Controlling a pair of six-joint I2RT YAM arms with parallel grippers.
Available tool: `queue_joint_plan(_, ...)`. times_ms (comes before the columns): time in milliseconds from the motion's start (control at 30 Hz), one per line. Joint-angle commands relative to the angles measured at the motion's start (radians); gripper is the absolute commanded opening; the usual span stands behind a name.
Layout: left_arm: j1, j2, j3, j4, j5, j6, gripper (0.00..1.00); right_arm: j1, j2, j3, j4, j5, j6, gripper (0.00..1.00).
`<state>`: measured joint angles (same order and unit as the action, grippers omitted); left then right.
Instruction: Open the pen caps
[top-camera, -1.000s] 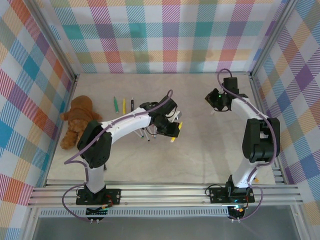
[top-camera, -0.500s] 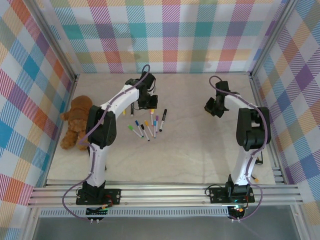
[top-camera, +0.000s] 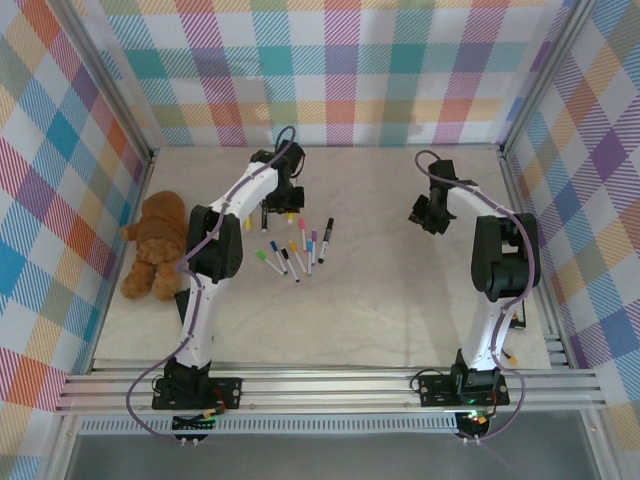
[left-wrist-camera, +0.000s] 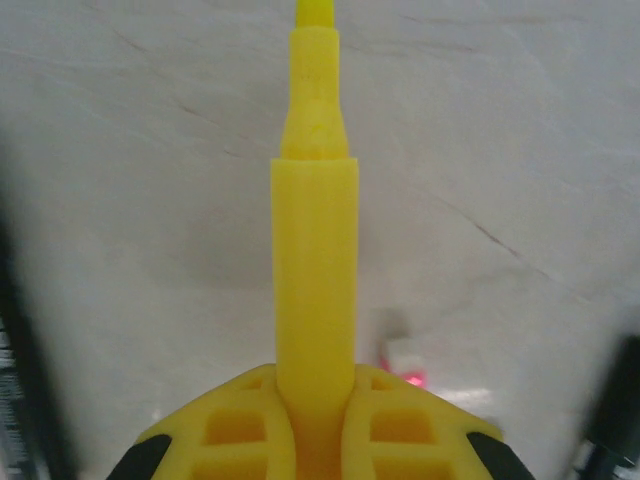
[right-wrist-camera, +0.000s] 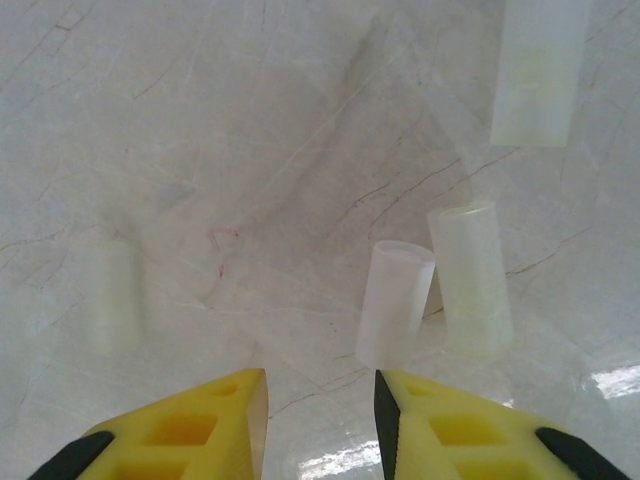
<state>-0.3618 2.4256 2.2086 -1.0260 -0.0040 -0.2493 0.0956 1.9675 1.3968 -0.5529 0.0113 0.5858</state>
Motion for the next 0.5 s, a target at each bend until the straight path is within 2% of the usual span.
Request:
queue_joint_plan(0,0.019,0.010,0.017,-0.072,-0.088,0.023,0.00,0.010,-0.052,-0.015,-0.023,0.010,-0.008,0.36)
queue_joint_plan(67,0.028,0.016,0.009,-0.076,-0.101,0.027,0.00,0.012,-0.056,-0.014,0.000,-0.009,-0.006,0.36)
queue_joint_plan(133,0.037,0.024,0.000,-0.080,-0.113,0.027,0.00,0.012,-0.044,0.015,0.059,-0.082,0.000,0.35)
queue_joint_plan(233,0.057,0.037,-0.008,-0.079,-0.131,0.006,0.01,0.020,0.033,0.151,0.105,-0.203,0.033,0.35)
queue_joint_plan(333,0.075,0.042,-0.012,-0.093,-0.167,-0.022,0.23,0.050,0.096,0.297,0.013,-0.193,0.039,0.35)
queue_joint_plan(467,0.096,0.035,-0.010,-0.108,-0.206,-0.033,0.32,0.072,0.054,0.245,0.065,-0.201,0.055,0.35)
